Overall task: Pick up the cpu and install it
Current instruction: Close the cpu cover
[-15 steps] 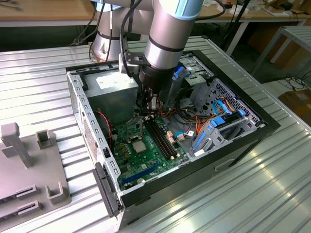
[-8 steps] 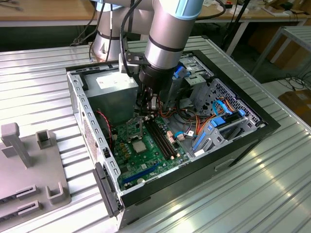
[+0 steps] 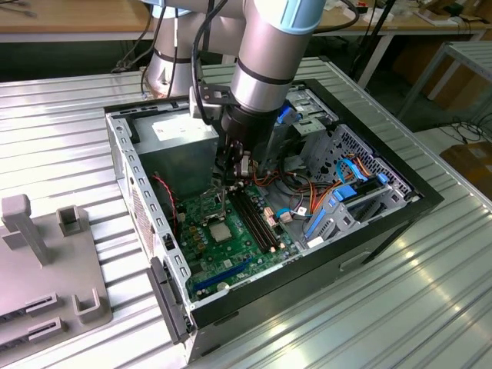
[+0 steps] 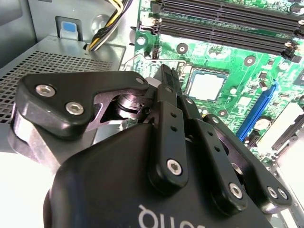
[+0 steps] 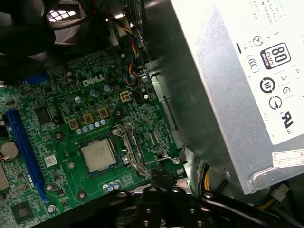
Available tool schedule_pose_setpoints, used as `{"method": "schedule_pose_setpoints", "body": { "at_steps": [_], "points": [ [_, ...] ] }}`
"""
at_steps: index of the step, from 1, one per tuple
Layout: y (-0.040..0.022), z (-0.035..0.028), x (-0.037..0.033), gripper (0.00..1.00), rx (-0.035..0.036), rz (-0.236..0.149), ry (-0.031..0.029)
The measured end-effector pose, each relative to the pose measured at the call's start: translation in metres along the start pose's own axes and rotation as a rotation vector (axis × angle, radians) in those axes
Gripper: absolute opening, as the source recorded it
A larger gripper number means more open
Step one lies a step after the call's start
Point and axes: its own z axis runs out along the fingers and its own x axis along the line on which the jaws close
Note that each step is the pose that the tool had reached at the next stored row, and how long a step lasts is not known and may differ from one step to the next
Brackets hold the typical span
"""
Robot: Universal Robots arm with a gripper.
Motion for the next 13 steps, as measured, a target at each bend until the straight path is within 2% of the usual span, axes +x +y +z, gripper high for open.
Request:
{"method": "schedule_pose_setpoints", "body": {
  "at_steps": [13],
  "points": [
    [-0.0015,0.0000,0.0042,0.11,0.0001,0.000,0.0002]
  ]
}}
